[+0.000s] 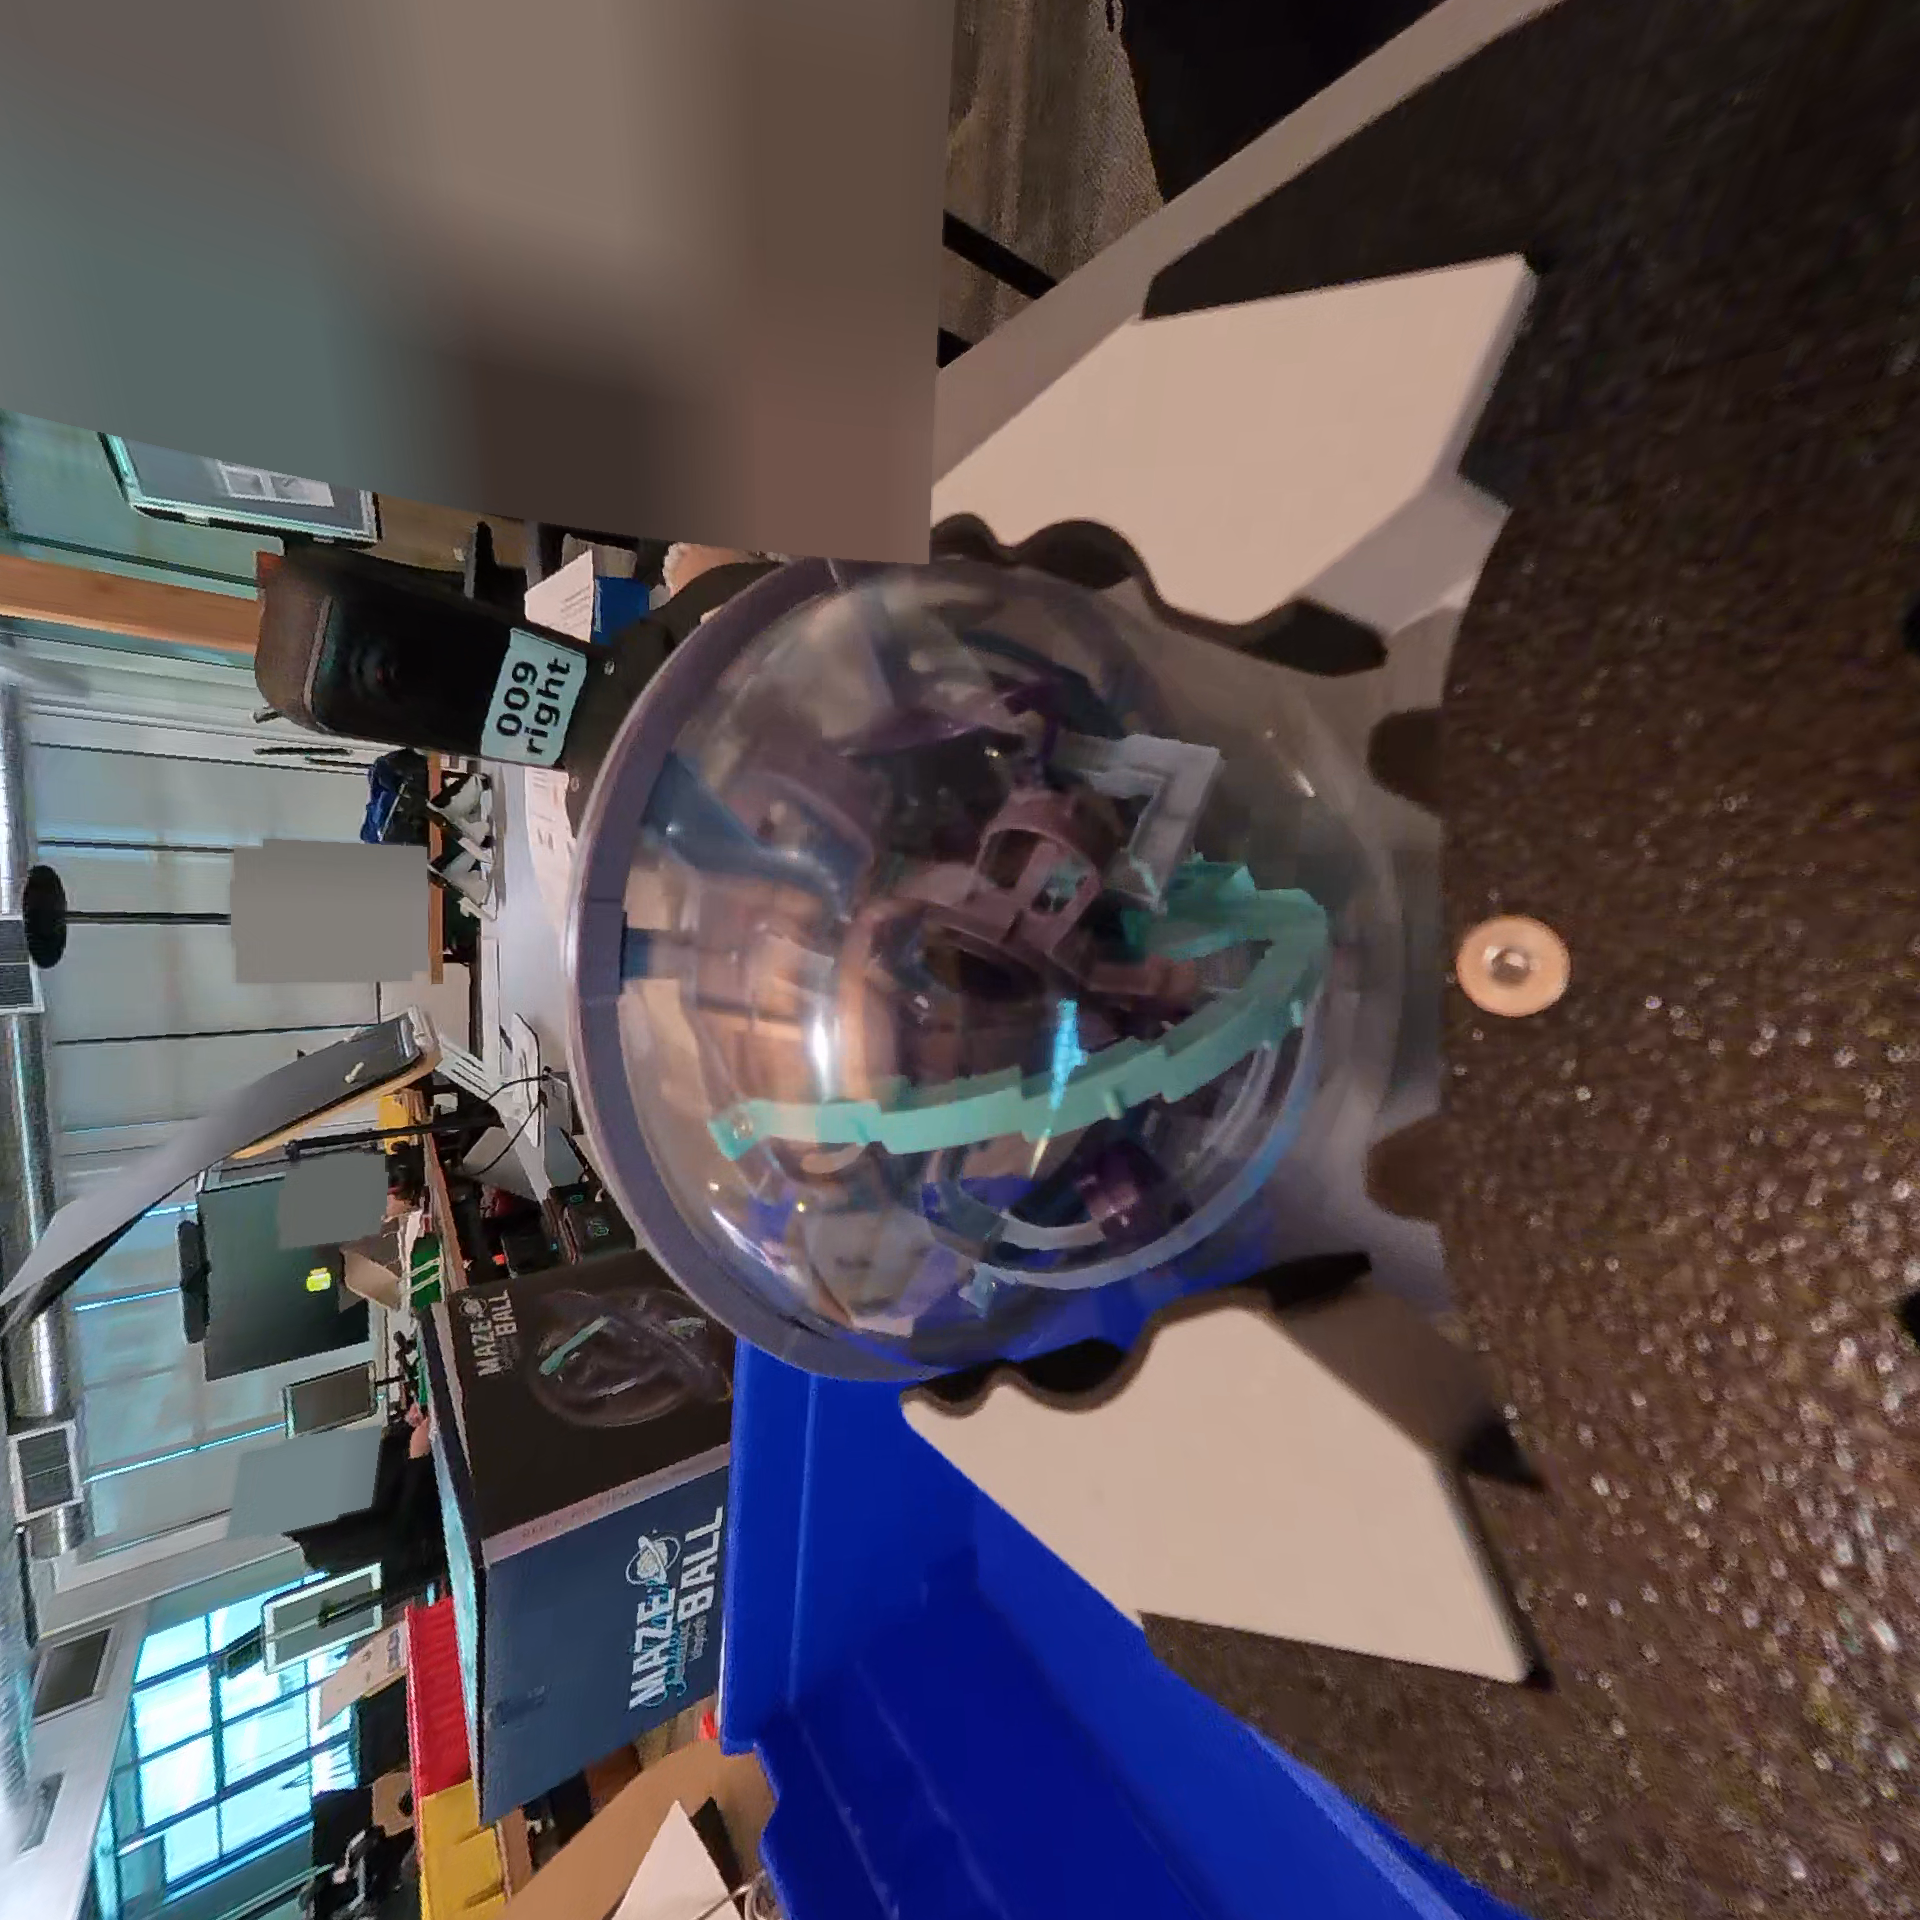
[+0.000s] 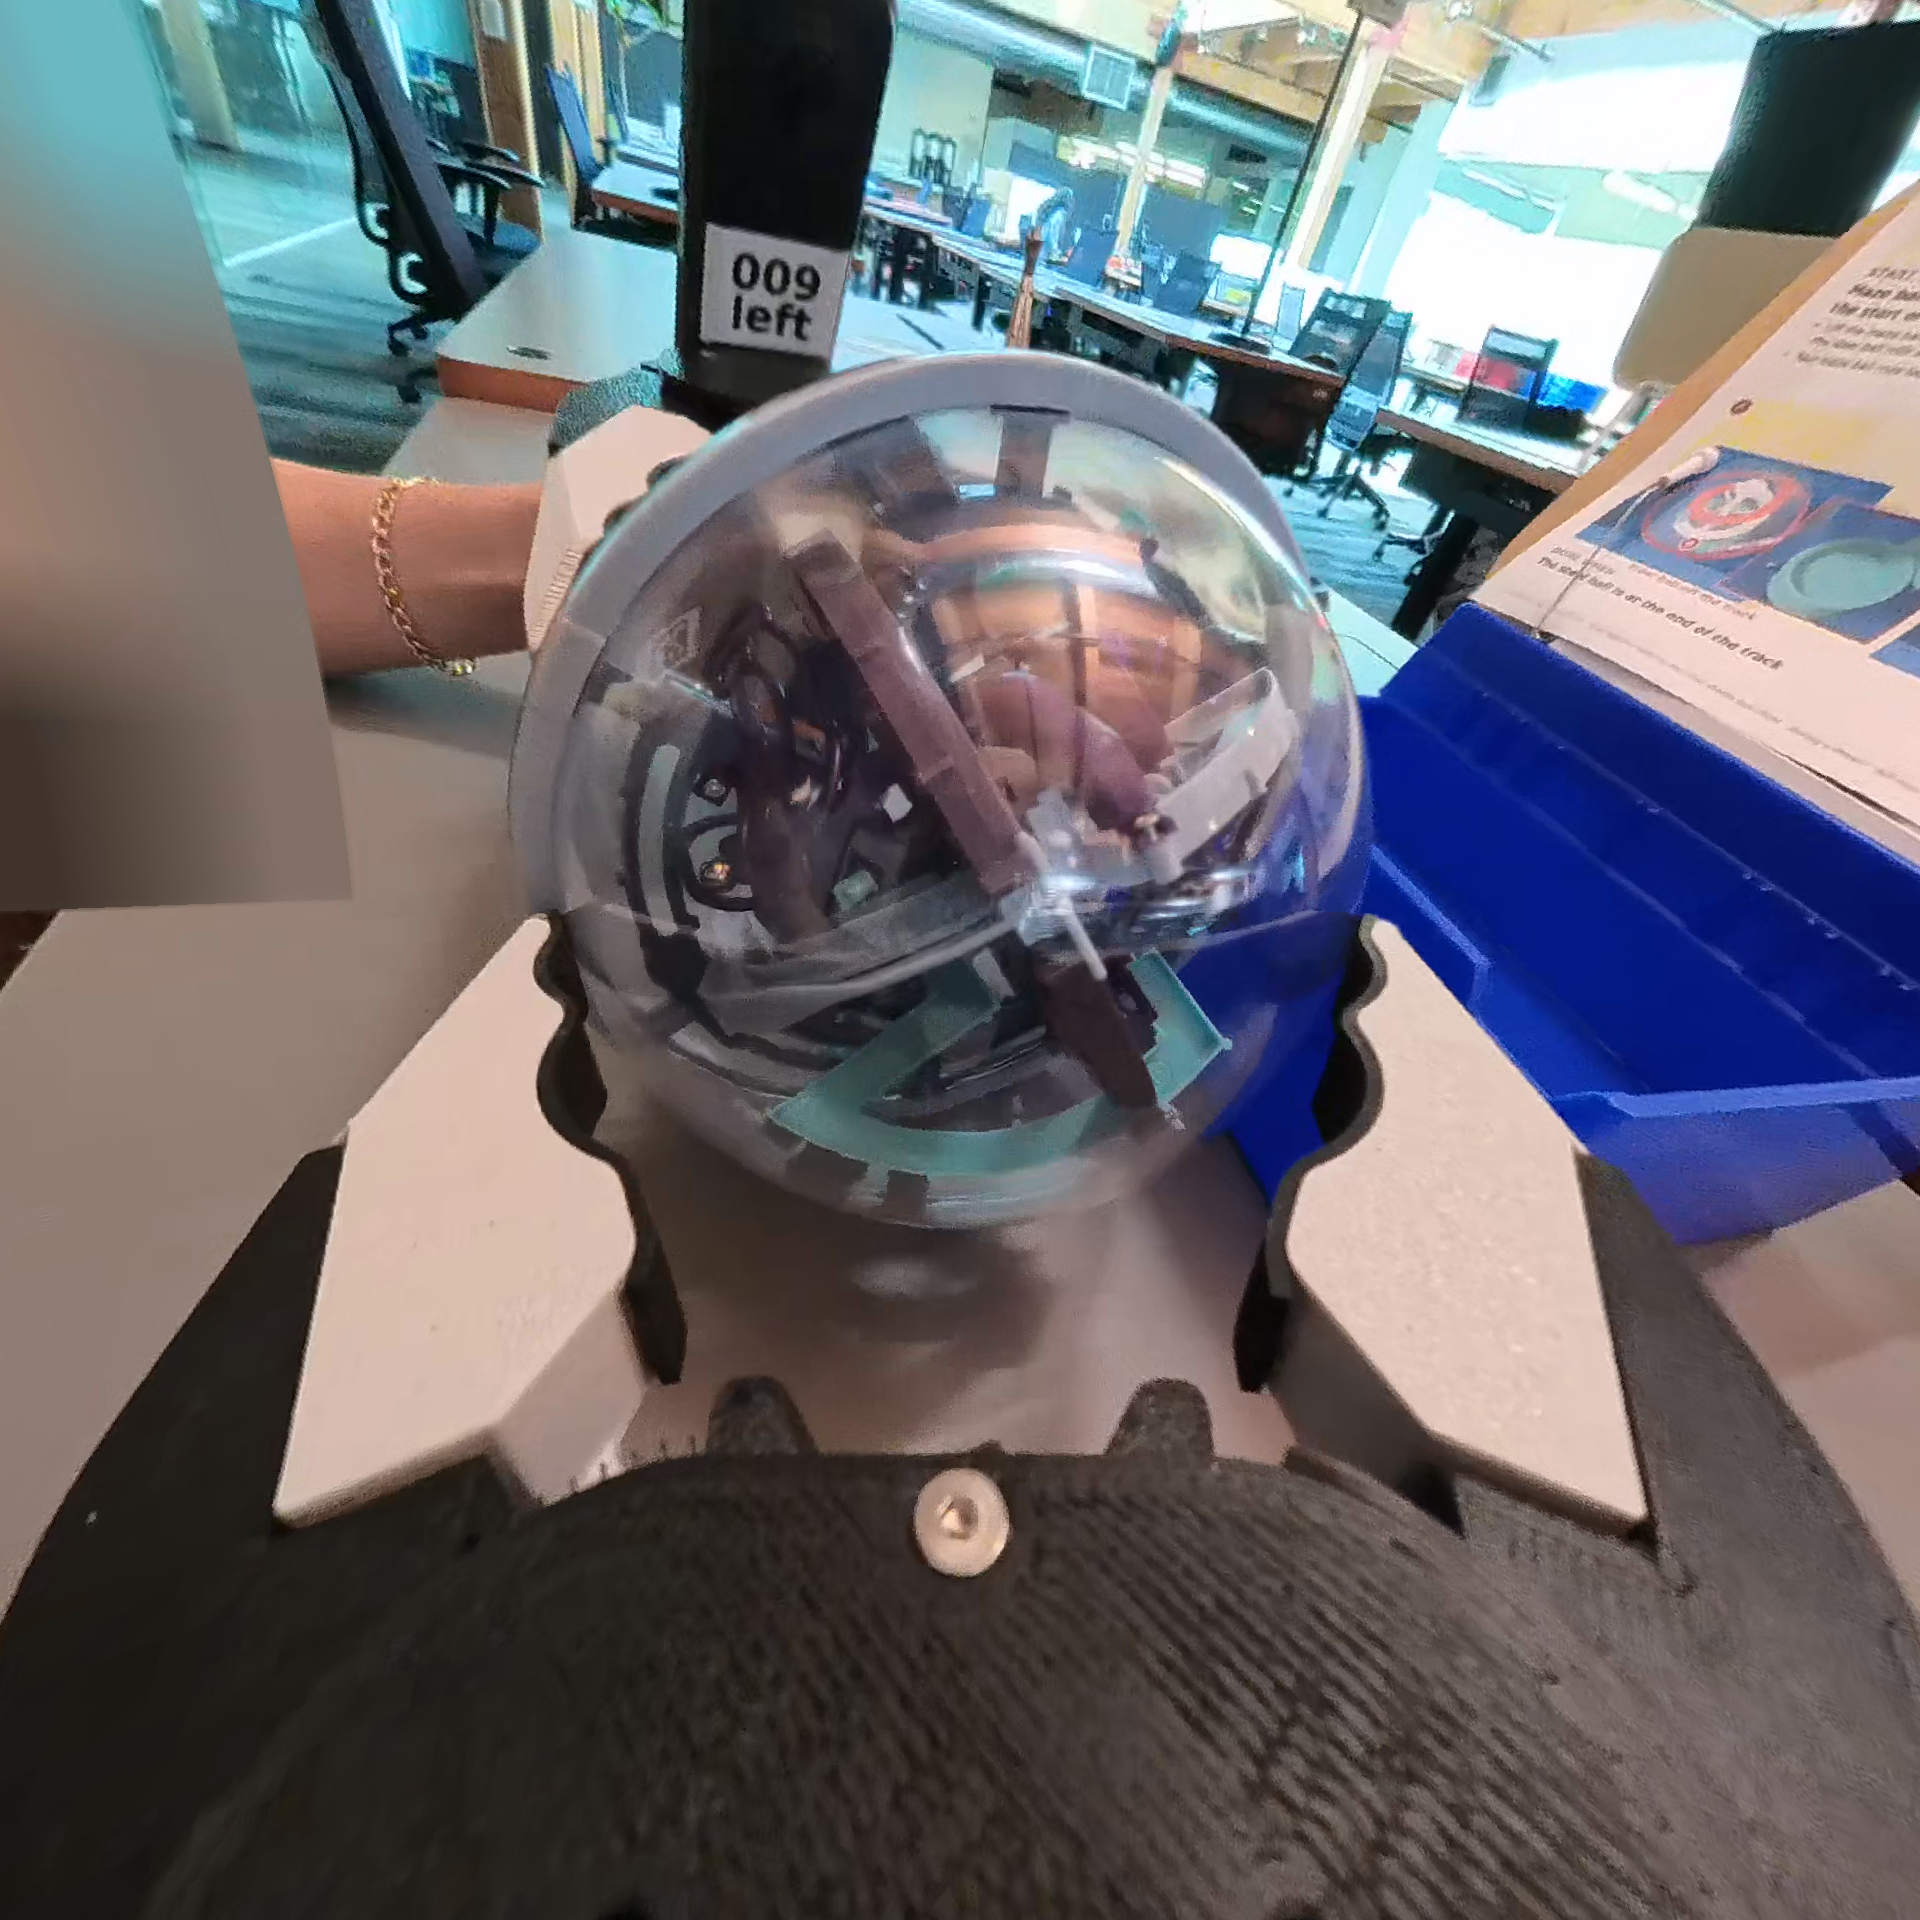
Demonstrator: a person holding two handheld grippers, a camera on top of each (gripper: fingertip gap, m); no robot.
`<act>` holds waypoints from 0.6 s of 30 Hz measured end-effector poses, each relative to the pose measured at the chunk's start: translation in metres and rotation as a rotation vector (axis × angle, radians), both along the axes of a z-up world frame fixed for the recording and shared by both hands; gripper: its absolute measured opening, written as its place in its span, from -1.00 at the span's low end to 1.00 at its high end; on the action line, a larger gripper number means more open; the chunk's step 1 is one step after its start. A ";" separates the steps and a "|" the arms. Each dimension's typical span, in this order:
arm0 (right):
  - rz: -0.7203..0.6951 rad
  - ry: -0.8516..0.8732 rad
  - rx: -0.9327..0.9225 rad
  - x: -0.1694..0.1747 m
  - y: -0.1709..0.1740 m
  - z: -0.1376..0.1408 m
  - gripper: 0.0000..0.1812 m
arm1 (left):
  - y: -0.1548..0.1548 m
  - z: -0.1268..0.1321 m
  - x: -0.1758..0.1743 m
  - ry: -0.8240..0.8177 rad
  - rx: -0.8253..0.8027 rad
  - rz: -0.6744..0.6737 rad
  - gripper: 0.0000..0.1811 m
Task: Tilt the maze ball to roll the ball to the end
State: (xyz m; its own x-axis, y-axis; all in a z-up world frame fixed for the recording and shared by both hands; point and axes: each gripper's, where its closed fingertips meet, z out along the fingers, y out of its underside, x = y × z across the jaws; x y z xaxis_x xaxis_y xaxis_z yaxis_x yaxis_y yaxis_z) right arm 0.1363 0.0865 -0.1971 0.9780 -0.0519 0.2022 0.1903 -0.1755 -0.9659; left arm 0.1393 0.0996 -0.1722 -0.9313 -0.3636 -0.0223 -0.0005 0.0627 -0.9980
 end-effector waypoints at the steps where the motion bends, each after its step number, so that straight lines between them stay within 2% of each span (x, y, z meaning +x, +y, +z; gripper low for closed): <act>1: 0.004 0.001 0.004 0.000 0.000 0.000 0.54 | 0.000 0.000 0.000 0.000 -0.003 0.003 0.60; 7: -0.004 -0.024 0.019 0.000 0.000 0.002 0.54 | 0.000 0.002 0.002 0.009 -0.066 0.031 0.60; 11: -0.001 -0.026 0.028 -0.008 0.004 0.008 0.73 | -0.004 0.003 0.003 0.004 -0.081 0.056 0.60; 14: -0.066 -0.105 -0.007 -0.002 0.009 0.002 0.74 | -0.006 0.004 0.004 0.000 -0.087 0.071 0.61; 18: -0.070 -0.114 0.003 -0.003 0.011 0.003 0.74 | -0.004 0.003 0.004 0.011 -0.097 0.075 0.62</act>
State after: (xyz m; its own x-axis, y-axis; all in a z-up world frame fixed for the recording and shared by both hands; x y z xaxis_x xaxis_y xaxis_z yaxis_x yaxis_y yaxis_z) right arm 0.1335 0.0975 -0.1938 0.9428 -0.1197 0.3111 0.2859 -0.1896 -0.9393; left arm 0.1433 0.0960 -0.1694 -0.9015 -0.4321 0.0263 -0.0123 -0.0351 -0.9993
